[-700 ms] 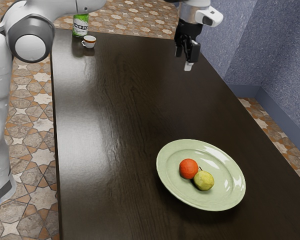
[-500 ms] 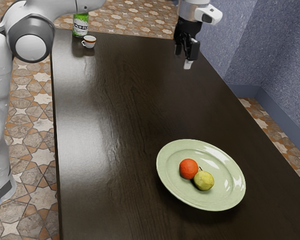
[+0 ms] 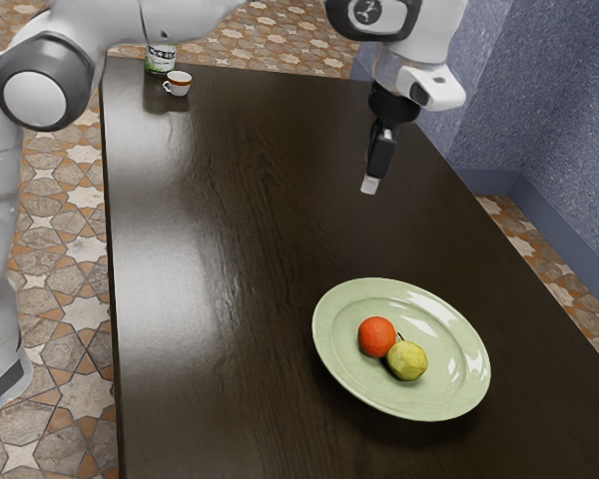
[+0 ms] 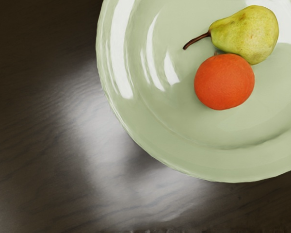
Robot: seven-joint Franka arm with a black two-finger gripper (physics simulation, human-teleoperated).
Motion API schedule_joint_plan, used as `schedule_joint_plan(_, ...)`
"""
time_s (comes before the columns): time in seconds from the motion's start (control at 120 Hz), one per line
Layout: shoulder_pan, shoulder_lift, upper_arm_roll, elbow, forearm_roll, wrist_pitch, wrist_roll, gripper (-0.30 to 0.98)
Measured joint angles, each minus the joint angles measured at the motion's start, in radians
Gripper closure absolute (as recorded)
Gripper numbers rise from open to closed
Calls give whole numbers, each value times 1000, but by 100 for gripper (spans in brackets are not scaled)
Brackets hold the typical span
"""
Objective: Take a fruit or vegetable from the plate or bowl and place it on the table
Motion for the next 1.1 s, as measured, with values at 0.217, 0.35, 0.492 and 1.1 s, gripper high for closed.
schedule_joint_plan(0.217,3,2,-48,-112,-7,54,187,0)
schedule_joint_plan(0.35,6,22,-65,-136,-25,117,274,0)
schedule_joint_plan(0.492,-5,49,-79,-143,-33,178,347,0)
schedule_joint_plan(1.1,-31,132,-79,-157,-49,316,520,0)
